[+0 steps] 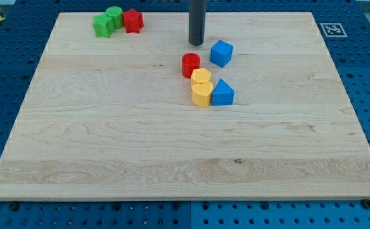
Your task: Move blue cube closer to group of blocks
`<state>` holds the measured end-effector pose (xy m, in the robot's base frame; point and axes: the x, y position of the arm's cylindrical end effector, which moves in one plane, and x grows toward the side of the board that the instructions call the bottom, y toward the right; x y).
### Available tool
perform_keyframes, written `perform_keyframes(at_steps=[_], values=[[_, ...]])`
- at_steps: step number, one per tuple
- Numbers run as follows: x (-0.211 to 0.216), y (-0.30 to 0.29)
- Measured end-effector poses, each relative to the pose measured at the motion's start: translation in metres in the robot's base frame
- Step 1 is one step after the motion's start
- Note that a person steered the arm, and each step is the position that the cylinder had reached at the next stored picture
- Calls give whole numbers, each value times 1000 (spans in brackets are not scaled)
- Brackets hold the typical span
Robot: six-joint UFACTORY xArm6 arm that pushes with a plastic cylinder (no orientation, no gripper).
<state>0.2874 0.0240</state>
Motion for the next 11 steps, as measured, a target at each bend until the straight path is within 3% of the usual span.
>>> perform_keyframes(at_steps=[3, 5, 8, 11], values=[[55, 28], [8, 36], [68, 119], [69, 56]])
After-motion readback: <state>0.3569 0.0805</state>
